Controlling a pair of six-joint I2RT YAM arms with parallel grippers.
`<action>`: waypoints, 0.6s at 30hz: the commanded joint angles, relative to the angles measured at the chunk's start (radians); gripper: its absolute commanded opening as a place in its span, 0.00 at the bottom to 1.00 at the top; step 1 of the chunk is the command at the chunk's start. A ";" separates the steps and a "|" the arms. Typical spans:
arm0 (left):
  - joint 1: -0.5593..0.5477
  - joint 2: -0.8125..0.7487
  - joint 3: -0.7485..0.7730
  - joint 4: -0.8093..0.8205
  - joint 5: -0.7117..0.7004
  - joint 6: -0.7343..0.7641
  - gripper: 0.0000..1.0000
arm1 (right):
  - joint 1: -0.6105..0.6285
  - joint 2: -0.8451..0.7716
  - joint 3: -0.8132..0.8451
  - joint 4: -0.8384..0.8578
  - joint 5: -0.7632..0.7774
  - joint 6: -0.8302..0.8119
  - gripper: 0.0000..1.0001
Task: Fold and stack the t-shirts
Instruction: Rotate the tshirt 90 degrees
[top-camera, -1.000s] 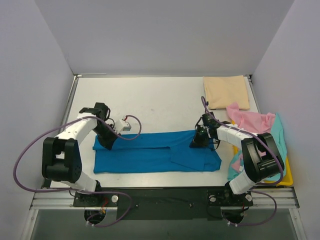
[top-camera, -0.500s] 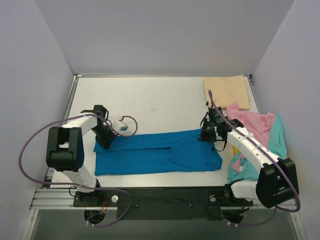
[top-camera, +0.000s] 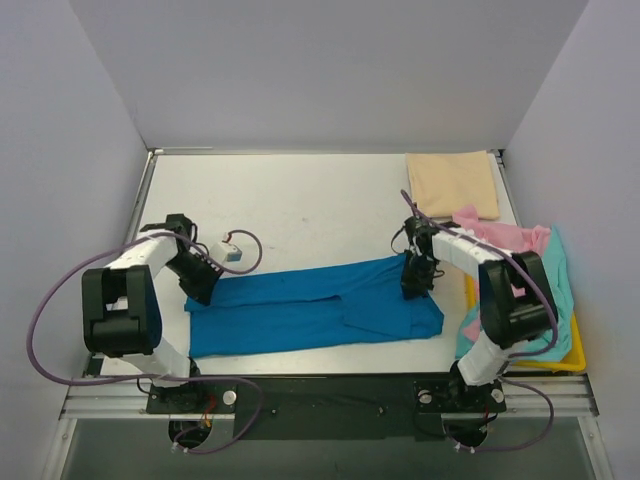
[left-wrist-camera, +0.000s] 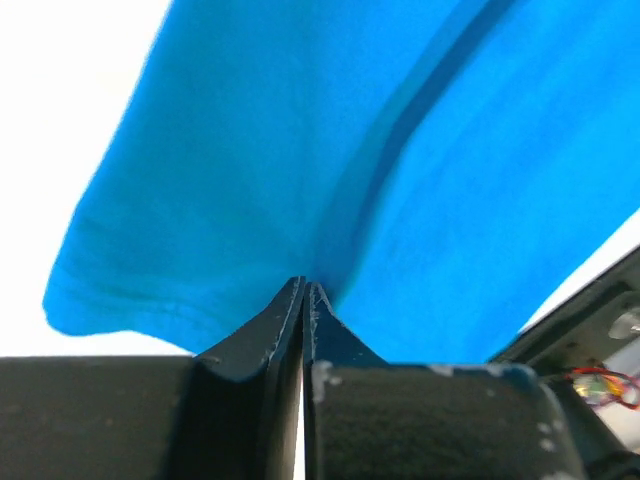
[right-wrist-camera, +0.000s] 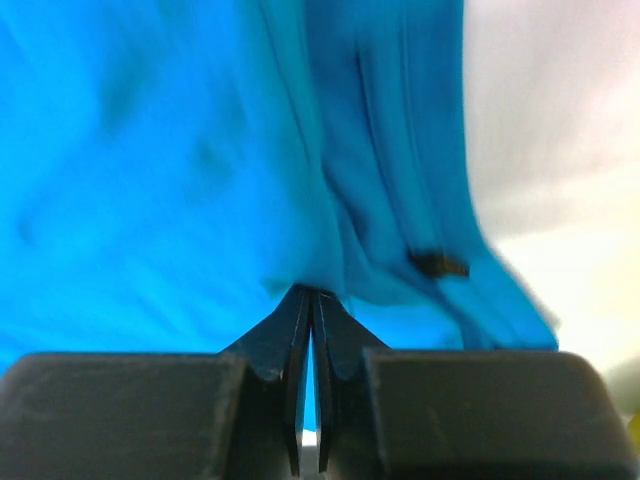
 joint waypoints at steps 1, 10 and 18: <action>0.058 -0.048 0.156 -0.205 0.198 0.075 0.16 | -0.032 0.254 0.297 -0.059 0.055 -0.107 0.00; 0.057 -0.049 0.194 -0.107 0.213 -0.057 0.18 | -0.021 0.824 1.407 -0.434 0.009 -0.231 0.00; 0.057 0.030 0.147 0.046 0.103 -0.126 0.19 | -0.039 0.518 1.199 -0.299 0.017 -0.270 0.00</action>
